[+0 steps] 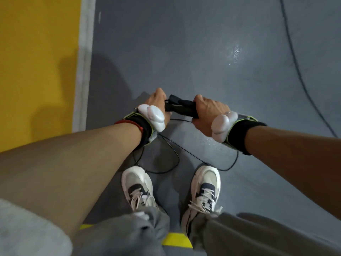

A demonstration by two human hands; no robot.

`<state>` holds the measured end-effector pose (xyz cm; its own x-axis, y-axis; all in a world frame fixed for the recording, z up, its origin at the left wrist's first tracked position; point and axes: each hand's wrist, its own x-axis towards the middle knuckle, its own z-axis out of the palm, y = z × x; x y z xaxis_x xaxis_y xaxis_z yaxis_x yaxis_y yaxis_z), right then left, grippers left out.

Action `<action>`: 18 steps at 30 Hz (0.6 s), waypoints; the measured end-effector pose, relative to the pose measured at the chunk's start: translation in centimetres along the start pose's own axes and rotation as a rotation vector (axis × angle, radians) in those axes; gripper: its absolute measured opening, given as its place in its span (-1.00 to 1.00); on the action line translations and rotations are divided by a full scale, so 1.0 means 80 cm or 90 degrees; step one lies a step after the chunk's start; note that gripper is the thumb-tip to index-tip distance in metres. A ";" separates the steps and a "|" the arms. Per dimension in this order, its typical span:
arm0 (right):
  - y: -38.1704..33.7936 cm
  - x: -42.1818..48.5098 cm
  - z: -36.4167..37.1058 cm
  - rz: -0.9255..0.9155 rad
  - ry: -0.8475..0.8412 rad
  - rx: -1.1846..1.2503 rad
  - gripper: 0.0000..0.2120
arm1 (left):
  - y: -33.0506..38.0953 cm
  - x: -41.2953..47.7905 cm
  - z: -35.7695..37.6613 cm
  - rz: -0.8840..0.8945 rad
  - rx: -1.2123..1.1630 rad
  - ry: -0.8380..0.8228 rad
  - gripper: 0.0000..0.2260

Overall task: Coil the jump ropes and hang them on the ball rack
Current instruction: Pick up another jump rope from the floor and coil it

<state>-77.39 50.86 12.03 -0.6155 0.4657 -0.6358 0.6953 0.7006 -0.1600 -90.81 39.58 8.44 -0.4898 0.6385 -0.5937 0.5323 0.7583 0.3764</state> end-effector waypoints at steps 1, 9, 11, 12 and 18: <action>-0.010 -0.020 -0.026 -0.009 0.000 0.001 -0.71 | 0.006 -0.023 -0.026 -0.019 -0.014 -0.009 -0.70; -0.135 -0.182 -0.256 -0.105 0.034 -0.071 -0.71 | 0.038 -0.232 -0.270 -0.035 -0.039 -0.059 -0.68; -0.184 -0.230 -0.331 -0.128 0.034 -0.123 -0.72 | 0.048 -0.292 -0.347 -0.045 -0.052 -0.037 -0.67; -0.209 -0.265 -0.371 -0.144 0.023 -0.144 -0.72 | 0.052 -0.330 -0.386 -0.048 -0.056 -0.027 -0.63; -0.305 -0.394 -0.499 -0.268 0.026 -0.186 -0.68 | 0.061 -0.482 -0.536 0.003 -0.070 -0.021 -0.55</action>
<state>-89.76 40.71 66.09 -0.8379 0.1273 -0.5309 0.2552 0.9510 -0.1748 -98.92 24.32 63.63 -0.4634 0.6386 -0.6143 0.4543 0.7665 0.4540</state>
